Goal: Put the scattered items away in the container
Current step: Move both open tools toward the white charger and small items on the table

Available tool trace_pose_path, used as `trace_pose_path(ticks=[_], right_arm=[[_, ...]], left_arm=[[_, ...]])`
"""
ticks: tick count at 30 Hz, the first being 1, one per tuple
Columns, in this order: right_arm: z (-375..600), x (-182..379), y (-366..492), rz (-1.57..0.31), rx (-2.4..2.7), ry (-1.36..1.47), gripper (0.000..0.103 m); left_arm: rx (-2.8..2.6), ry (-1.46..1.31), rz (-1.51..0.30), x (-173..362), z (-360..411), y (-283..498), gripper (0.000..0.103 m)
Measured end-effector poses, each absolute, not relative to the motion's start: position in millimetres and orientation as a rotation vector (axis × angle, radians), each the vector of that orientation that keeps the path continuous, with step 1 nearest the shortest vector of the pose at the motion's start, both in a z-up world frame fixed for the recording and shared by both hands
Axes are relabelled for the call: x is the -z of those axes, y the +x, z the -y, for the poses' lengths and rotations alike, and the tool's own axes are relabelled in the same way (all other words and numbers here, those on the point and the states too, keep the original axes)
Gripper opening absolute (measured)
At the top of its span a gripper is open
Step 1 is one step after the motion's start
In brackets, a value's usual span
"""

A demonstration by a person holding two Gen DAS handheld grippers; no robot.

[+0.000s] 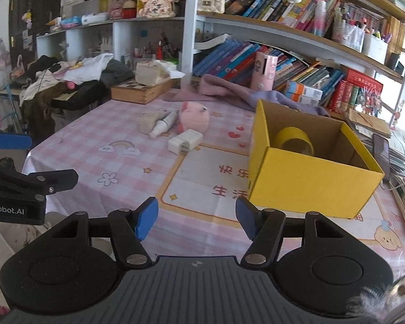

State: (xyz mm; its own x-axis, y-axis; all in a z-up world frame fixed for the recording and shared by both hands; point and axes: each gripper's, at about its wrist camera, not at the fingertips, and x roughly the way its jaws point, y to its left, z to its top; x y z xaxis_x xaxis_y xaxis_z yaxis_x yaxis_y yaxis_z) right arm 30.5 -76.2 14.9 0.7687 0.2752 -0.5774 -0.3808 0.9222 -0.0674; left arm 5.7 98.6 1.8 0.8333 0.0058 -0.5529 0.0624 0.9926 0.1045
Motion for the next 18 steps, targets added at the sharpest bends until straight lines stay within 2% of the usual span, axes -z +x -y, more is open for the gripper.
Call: trace_pose_path(ticks=[18], right_arm=[[57.4,-5.7,62.7,-0.625,-0.406,-0.197,0.062]], left_arm=[[0.014,0.109,-0.620,9.1,-111.4,25.5,0.097]])
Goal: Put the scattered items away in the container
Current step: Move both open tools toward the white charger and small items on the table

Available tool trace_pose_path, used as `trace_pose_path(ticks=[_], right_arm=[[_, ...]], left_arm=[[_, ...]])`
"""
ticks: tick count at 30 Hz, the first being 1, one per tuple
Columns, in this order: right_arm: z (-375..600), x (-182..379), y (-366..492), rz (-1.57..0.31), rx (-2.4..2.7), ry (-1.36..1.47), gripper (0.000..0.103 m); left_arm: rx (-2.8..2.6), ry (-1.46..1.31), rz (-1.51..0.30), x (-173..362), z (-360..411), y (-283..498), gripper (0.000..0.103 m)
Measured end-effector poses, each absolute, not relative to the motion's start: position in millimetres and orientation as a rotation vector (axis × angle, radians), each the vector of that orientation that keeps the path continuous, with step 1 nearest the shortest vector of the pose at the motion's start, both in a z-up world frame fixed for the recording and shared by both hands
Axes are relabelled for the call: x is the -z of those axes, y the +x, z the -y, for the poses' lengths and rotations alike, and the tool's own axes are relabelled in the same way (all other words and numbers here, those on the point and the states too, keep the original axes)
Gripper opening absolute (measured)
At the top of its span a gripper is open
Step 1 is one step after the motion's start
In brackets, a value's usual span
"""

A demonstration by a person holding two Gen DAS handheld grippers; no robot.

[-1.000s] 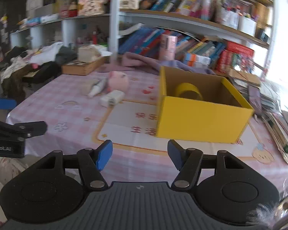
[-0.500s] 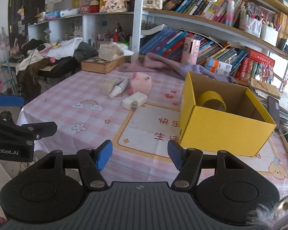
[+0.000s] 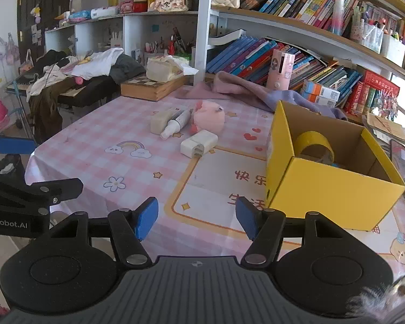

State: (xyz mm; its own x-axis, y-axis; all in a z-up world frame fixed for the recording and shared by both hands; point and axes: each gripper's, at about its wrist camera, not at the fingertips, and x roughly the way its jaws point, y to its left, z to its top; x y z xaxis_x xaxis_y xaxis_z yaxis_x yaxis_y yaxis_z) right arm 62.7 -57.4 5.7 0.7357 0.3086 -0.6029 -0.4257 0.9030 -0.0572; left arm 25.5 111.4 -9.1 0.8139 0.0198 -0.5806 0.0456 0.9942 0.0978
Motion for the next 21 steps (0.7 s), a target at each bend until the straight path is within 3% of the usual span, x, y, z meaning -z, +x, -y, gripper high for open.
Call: trace_pose_path(ticks=[21], right_arm=[[40.9,7.0,137.4,-0.691,-0.452,-0.229,0.061]], left_arm=[[0.033,0.097,-0.684,26.9,-112.9,82.7,0.097]])
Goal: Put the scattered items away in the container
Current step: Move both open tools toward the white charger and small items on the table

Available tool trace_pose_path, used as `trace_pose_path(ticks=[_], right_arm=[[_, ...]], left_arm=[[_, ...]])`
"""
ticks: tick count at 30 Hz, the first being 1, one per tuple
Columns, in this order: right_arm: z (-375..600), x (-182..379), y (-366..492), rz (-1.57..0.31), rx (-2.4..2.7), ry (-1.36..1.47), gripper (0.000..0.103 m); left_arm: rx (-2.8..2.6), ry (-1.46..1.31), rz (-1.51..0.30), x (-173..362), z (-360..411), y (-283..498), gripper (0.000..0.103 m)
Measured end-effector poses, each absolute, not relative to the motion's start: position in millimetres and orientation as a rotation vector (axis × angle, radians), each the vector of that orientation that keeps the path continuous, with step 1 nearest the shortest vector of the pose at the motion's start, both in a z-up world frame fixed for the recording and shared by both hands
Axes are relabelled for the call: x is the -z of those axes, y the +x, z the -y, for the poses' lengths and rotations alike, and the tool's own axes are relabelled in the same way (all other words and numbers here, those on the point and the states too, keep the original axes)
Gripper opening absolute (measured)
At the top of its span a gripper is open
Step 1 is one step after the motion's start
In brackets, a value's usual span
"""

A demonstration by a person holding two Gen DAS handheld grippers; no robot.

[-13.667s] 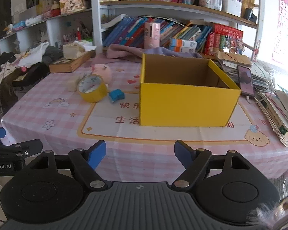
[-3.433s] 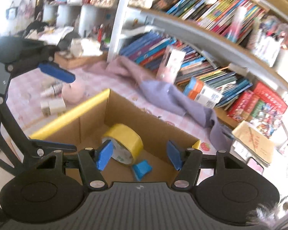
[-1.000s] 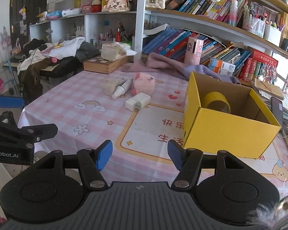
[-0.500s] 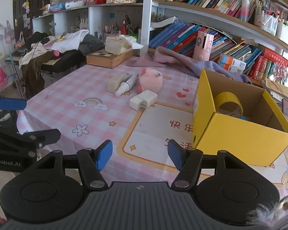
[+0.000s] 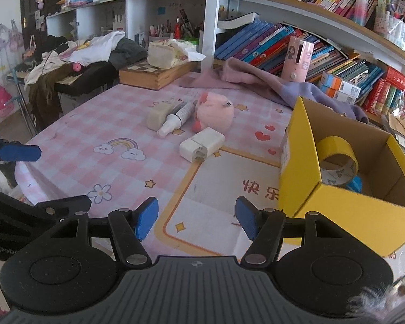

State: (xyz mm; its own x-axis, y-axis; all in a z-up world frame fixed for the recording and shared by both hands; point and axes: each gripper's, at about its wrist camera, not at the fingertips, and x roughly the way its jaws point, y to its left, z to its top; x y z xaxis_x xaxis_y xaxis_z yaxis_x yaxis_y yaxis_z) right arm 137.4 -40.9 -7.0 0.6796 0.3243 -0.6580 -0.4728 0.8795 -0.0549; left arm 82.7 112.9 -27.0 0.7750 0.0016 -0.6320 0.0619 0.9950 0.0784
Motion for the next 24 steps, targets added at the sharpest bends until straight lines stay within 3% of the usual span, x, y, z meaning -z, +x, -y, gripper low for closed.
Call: trace_pose_path(ticks=[8,17,24], right_arm=[[38.0,5.7,182.5,-0.700,-0.463,-0.212,0.060],[30.4,10.9,238.4,-0.754,-0.495,-0.187,0.060],[27.4,20.9,283.2,-0.890,-0.480,-0.054,0.060]], left_arm=[[0.032,0.113,-0.685,31.2,-106.1,111.9,0.096],[0.058,0.122,-0.720,41.4,-95.5,152.6,0.086],[0.097,0.138,-0.739,53.9,-84.9,184.9,0.086]])
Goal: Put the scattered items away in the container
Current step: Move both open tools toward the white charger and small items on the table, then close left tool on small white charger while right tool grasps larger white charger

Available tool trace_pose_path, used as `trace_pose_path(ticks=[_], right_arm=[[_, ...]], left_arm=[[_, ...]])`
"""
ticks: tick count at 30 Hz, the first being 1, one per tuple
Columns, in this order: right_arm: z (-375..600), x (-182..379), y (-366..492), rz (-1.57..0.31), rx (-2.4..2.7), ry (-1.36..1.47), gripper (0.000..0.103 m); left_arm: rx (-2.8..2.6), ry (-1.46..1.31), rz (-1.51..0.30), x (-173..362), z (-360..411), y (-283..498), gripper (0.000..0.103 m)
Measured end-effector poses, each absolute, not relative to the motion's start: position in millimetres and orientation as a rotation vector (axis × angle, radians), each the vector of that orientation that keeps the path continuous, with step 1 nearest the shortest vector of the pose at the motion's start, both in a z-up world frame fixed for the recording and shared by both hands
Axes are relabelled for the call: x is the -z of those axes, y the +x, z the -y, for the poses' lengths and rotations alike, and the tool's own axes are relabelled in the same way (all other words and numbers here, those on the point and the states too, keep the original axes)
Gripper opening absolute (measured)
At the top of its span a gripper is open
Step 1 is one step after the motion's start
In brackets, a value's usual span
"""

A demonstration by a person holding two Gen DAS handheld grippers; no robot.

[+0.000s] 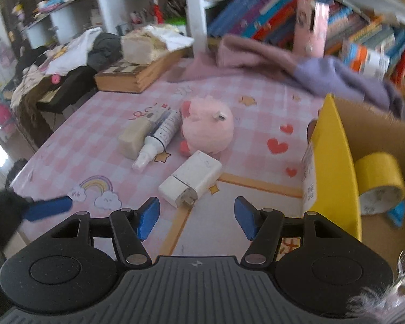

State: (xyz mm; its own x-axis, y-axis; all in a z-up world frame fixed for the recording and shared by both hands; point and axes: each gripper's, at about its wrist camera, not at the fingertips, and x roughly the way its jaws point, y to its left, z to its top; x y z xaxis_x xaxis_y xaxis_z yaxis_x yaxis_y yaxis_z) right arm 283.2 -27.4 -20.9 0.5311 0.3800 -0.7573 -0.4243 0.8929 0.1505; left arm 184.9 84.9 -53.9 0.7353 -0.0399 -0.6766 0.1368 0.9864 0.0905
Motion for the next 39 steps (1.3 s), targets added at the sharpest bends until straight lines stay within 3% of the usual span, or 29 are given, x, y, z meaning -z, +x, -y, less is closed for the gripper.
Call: trace_pose_path(ticks=[16,29,32,39], right_arm=[[7.6,39.9,353.2,-1.021,-0.398,0.052,0.060],[-23.7,67.9,386.8,-1.140,-0.391,0.008,0.059],[-24.0,66.6,387.6,-1.135,-0.399,-0.007,0.055],[-17.3,65.9,388.8,-1.126,-0.389,0.019,0.050]], left_arm=[[0.150,0.087,-0.786,89.7,-76.3,250.3,0.073],[0.185,0.094,-0.807,102.7,-71.1,268.5,0.049],[0.187,0.094,-0.807,101.7,-71.7,269.2,0.041],[0.201,0.060,-0.832,98.1,-75.6,269.6,0.041]])
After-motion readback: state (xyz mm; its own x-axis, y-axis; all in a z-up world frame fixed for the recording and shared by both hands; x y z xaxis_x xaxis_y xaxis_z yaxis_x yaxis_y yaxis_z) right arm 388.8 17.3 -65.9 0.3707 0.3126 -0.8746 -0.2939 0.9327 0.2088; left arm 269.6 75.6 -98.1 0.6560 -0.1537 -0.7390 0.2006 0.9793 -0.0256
